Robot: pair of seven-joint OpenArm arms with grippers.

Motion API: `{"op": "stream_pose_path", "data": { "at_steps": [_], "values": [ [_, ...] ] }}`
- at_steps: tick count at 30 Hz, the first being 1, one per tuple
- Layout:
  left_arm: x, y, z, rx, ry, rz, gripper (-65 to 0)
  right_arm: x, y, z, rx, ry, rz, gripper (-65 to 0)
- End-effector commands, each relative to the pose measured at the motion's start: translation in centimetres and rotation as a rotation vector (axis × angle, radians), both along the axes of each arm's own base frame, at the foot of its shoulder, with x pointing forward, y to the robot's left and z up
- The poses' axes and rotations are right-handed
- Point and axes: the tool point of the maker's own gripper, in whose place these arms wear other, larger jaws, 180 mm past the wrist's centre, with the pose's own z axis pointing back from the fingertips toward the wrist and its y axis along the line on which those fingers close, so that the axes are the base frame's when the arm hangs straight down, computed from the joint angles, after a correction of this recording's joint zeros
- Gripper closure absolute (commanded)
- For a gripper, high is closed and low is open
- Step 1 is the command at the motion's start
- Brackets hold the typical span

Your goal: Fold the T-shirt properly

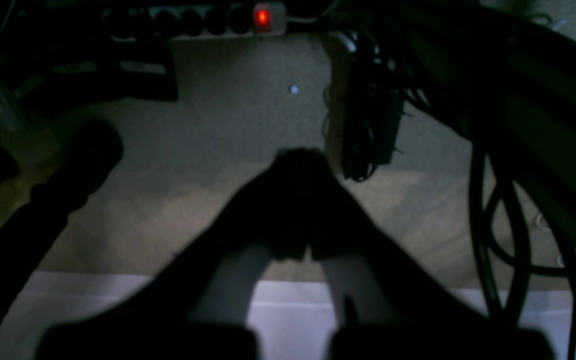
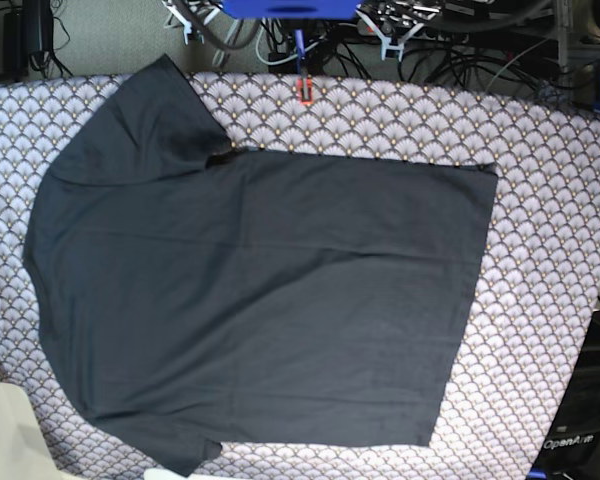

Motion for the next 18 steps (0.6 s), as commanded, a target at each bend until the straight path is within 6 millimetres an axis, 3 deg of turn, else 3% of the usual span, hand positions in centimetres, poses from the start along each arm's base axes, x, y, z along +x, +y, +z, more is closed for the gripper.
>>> {"op": "stream_pose_path", "data": {
  "at_steps": [1, 18],
  "values": [
    [-0.07, 0.09, 0.00, 0.002, -0.001, 0.001, -0.1, -0.33, 0.32, 0.02, 0.013, 0.002, -0.007, 0.0],
    [-0.11, -0.10, -0.01, 0.000, 0.008, -0.004, -0.1, -0.27, 0.22, 0.01, 0.012, 0.000, -0.001, 0.0]
  ]
}}
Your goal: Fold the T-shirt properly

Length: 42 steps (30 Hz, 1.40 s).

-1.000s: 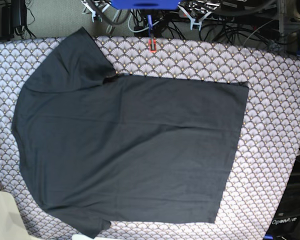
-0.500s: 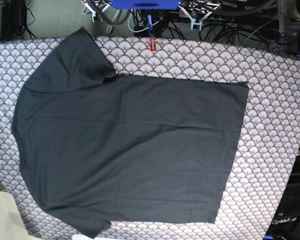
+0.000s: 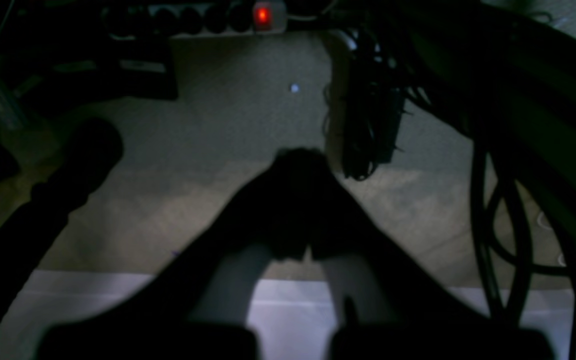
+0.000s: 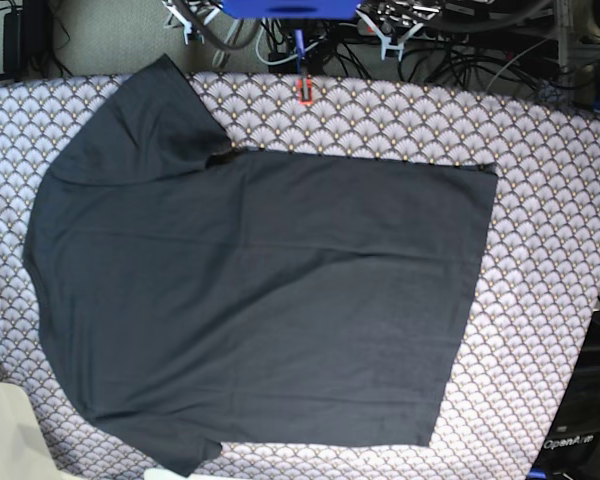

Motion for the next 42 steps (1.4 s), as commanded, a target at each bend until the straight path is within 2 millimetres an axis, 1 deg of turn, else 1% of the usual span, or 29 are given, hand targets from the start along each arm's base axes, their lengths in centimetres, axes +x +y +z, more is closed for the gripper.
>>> {"op": "stream_pose_path", "data": {
  "at_steps": [1, 7, 8, 9, 10, 11, 13, 14, 16, 18, 19, 20, 21, 22, 23, 24, 25, 27, 28, 31, 33, 34, 36, 37, 38, 39, 40, 41, 42],
  "values": [
    [0.0, 0.1, 0.0, 0.003, 0.004, -0.003, -0.1, -0.3, 0.2, 0.0, 0.012, 0.000, -0.003, 0.0],
    [-0.4, 0.0, 0.0, -0.004, 0.007, -0.009, 0.0, -0.5, 0.0, 0.0, 0.008, 0.003, -0.006, 0.0],
    [-0.9, 0.1, 0.0, -0.002, 0.013, -0.010, 0.0, -0.8, -0.1, 0.0, 0.007, 0.008, -0.004, 0.0],
    [-1.7, 0.0, 0.0, -0.004, 0.022, -0.010, 0.0, -1.7, -0.1, 0.1, 0.007, 0.019, 0.001, 0.0],
    [-2.5, 0.1, 0.0, -0.003, 0.030, -0.011, 0.0, -2.0, -0.3, 0.1, 0.004, 0.010, 0.004, 0.0],
    [-3.2, 0.2, 0.0, -0.002, 0.032, -0.011, 0.0, -2.2, -0.9, 0.2, -0.007, -0.013, 0.007, 0.0],
    [-4.3, 0.5, 0.2, 0.000, 0.009, -0.013, 0.0, -3.6, -1.2, 0.4, -0.011, -0.043, 0.011, 0.0],
    [-5.1, 1.6, 0.3, 0.015, 0.001, -0.015, 0.0, -4.6, -1.7, 0.6, -0.020, -0.049, 0.014, 0.0],
    [-6.4, 2.5, 0.5, 0.029, -0.008, -0.018, 0.0, -6.5, -2.5, 1.0, -0.033, -0.055, 0.016, 0.0],
    [-8.2, 2.9, 0.8, 0.031, -0.015, -0.020, 0.0, -8.6, -2.7, 1.6, -0.037, -0.069, 0.021, 0.0],
    [-9.0, 3.4, 1.0, 0.037, -0.021, -0.023, 0.0, -9.5, -3.3, 2.0, -0.046, -0.084, 0.026, 0.0],
    [-9.8, 4.5, 1.3, 0.054, -0.031, -0.025, 0.0, -10.6, -4.0, 2.4, -0.056, -0.097, 0.030, 0.0],
    [-10.6, 5.1, 1.6, 0.060, -0.045, -0.025, 0.0, -11.5, -4.4, 2.9, -0.064, -0.113, 0.031, 0.0],
    [-11.0, 5.6, 1.8, 0.066, -0.063, -0.026, 0.0, -12.2, -4.5, 3.3, -0.068, -0.129, 0.029, 0.0],
    [-11.6, 5.9, 2.2, 0.070, -0.086, -0.029, 0.0, -12.9, -5.1, 3.8, -0.077, -0.152, 0.036, 0.0],
    [-12.1, 6.1, 2.5, 0.070, -0.112, -0.033, 0.0, -13.6, -6.1, 4.5, -0.092, -0.183, 0.044, 0.0],
    [-12.6, 6.0, 2.9, 0.068, -0.140, -0.034, 0.0, -14.1, -6.6, 5.1, -0.099, -0.215, 0.052, 0.0],
    [-12.9, 6.3, 3.6, 0.068, -0.196, -0.042, 0.0, -14.8, -6.8, 6.3, -0.103, -0.272, 0.062, 0.0],
    [-13.2, 6.8, 4.0, 0.073, -0.224, -0.046, 0.0, -15.3, -7.3, 6.9, -0.109, -0.295, 0.071, 0.0],
    [-13.7, 7.0, 5.7, 0.069, -0.336, -0.058, 0.0, -16.2, -8.0, 9.1, -0.118, -0.394, 0.093, 0.0],
    [-14.0, 7.2, 7.5, 0.074, -0.445, -0.045, 0.0, -16.4, -8.0, 11.1, -0.116, -0.492, 0.108, 0.0],
    [-14.0, 7.3, 8.7, 0.074, -0.518, -0.020, 0.0, -16.2, -8.5, 12.3, -0.122, -0.557, 0.124, 0.0],
    [-13.9, 7.5, 11.2, 0.076, -0.659, 0.067, 0.0, -15.8, -8.8, 14.8, -0.123, -0.681, 0.145, 0.0],
    [-13.8, 7.7, 12.2, 0.080, -0.714, 0.103, 0.0, -16.2, -8.7, 15.6, -0.120, -0.703, 0.149, 0.0],
    [-13.7, 7.7, 13.2, 0.085, -0.768, 0.138, 0.0, -16.1, -8.7, 15.7, -0.120, -0.706, 0.151, 0.0],
    [-14.2, 7.2, 13.4, 0.083, -0.774, 0.182, 0.0, -15.6, -8.8, 15.7, -0.119, -0.725, 0.155, 0.0],
    [-14.6, 7.2, 13.5, 0.089, -0.765, 0.222, 0.0, -15.2, -8.7, 16.1, -0.116, -0.752, 0.159, 0.0],
    [-14.7, 7.6, 13.6, 0.101, -0.772, 0.253, 0.0, -15.3, -8.6, 16.5, -0.112, -0.765, 0.163, 0.0],
    [-14.9, 7.7, 13.8, 0.103, -0.779, 0.296, 0.0, -14.8, -8.5, 16.9, -0.108, -0.792, 0.168, 0.0]
  ]
}}
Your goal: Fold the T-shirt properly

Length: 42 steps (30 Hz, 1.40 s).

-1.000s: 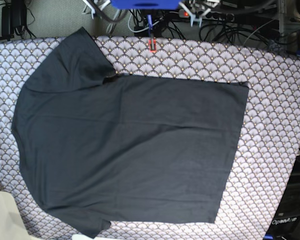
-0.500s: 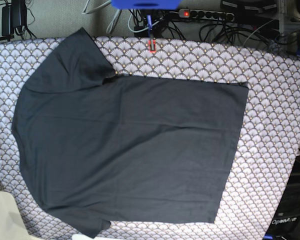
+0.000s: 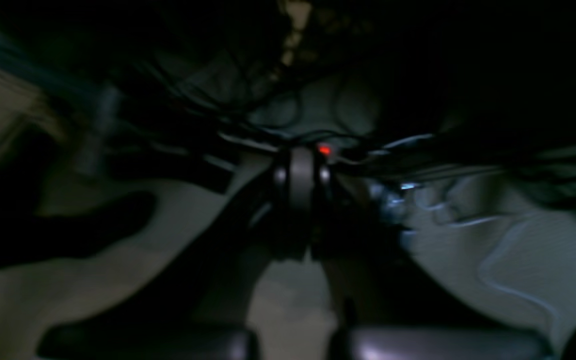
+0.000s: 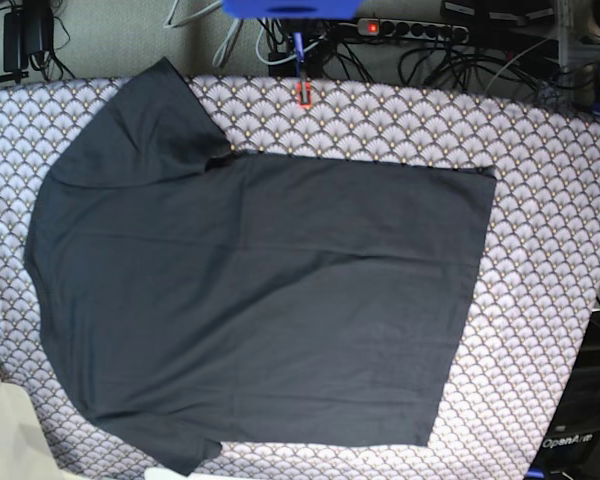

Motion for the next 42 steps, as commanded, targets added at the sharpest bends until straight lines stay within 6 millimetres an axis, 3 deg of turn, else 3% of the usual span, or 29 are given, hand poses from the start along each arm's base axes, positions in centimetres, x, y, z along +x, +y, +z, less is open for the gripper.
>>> {"op": "stream_pose_path", "data": {
  "at_steps": [1, 3, 6, 12, 14, 17, 22, 28, 34, 38, 42],
  "values": [
    [-0.4, 1.1, 1.1, 0.009, -0.042, 0.048, 0.0, -0.6, -0.4, 1.5, -0.003, -0.026, 0.008, 0.0],
    [-0.7, 1.7, 2.6, -0.025, -0.113, 0.135, 0.0, 0.4, -0.5, 3.7, -0.008, -0.110, 0.015, 0.0],
    [1.1, 1.6, 6.1, -0.061, -0.297, 0.224, 0.0, 2.9, -0.7, 7.9, -0.022, -0.259, 0.034, 0.0],
    [5.4, 0.7, 17.4, -0.119, -0.569, 0.150, 0.0, 8.1, 0.1, 16.7, -0.028, -0.415, 0.098, 0.0],
    [7.8, 0.0, 20.1, -0.162, -0.586, 0.105, 0.0, 12.6, 0.6, 19.2, -0.034, -0.527, 0.119, 0.0],
    [12.2, 0.3, 22.6, -0.139, -0.599, 0.023, 0.0, 16.9, 1.7, 22.0, -0.022, -0.620, 0.138, 0.0],
    [19.2, -1.1, 22.7, -0.032, -0.501, -0.169, 0.0, 20.9, 2.8, 23.3, -0.015, -0.567, 0.136, 0.0],
    [25.2, 0.2, 20.5, 0.227, -0.388, -0.297, 0.0, 23.6, 2.4, 20.5, -0.032, -0.450, 0.093, -6.1],
    [26.1, 1.0, 19.7, 0.223, -0.330, -0.268, 0.0, 24.6, 2.9, 19.8, 0.000, -0.433, 0.103, -8.7],
    [27.8, -0.3, 20.1, 0.186, -0.324, -0.335, 0.0, 26.0, 3.8, 20.2, 0.134, -0.472, 0.075, -9.3],
    [28.8, -0.8, 19.9, 0.180, -0.262, -0.374, 0.0, 26.8, 3.4, 19.0, 0.158, -0.416, 0.040, -13.1]
  ]
}}
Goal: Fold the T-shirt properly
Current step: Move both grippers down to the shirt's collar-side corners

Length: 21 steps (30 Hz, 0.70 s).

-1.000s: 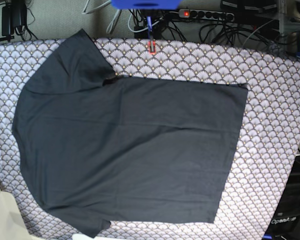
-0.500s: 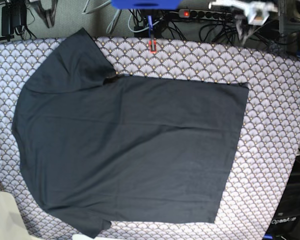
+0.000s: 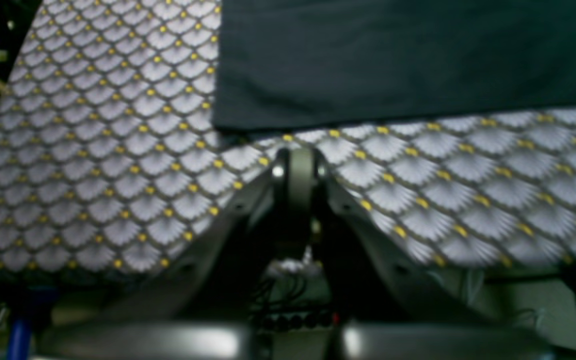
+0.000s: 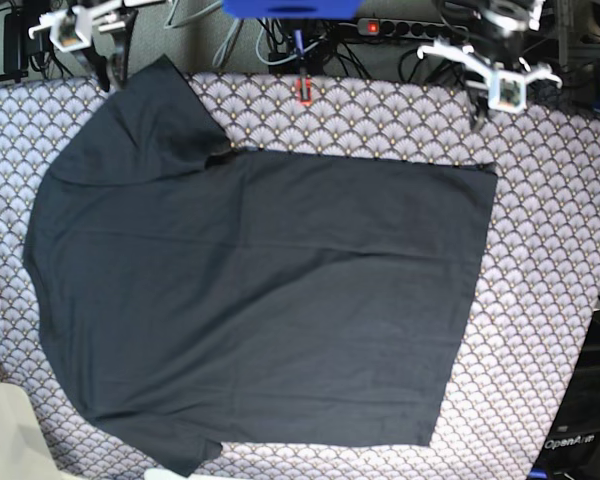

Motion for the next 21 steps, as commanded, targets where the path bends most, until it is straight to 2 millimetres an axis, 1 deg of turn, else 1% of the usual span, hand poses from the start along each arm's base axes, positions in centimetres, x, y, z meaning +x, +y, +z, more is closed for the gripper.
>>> {"op": "stream_pose_path", "data": {
  "at_steps": [1, 3, 6, 8, 11, 13, 17, 21],
  "values": [
    [0.2, 0.2, 1.0, 0.006, -0.027, 0.002, 0.0, 0.5, 0.1, 1.0, 0.010, -0.040, 0.007, -14.8],
    [0.7, 0.8, 1.1, 0.018, -0.030, 0.014, 0.0, 0.8, 0.4, 0.9, 0.018, -0.043, 0.015, -17.5],
    [1.5, 1.0, 0.8, 0.026, -0.013, 0.023, 0.0, 1.5, 1.8, 1.2, 0.072, -0.065, 0.066, -19.8],
    [1.5, 1.2, 0.4, 0.029, 0.017, 0.030, 0.0, 1.5, 2.6, 1.2, 0.110, -0.068, 0.066, -20.4],
    [2.0, 1.4, -0.1, 0.034, 0.049, 0.040, 0.0, 1.8, 4.2, 1.1, 0.163, -0.055, 0.122, -21.5],
    [2.2, 1.5, -0.4, 0.035, 0.071, 0.047, 0.0, 2.1, 5.3, 0.4, 0.192, -0.024, 0.147, -23.0],
    [3.2, 1.6, -0.8, 0.033, 0.107, 0.059, 0.0, 3.4, 6.3, -0.8, 0.194, 0.044, 0.202, -24.5],
    [3.9, 2.3, -1.0, 0.052, 0.150, 0.068, 0.0, 4.4, 6.1, -1.2, 0.211, 0.089, 0.261, -24.5]
  ]
}}
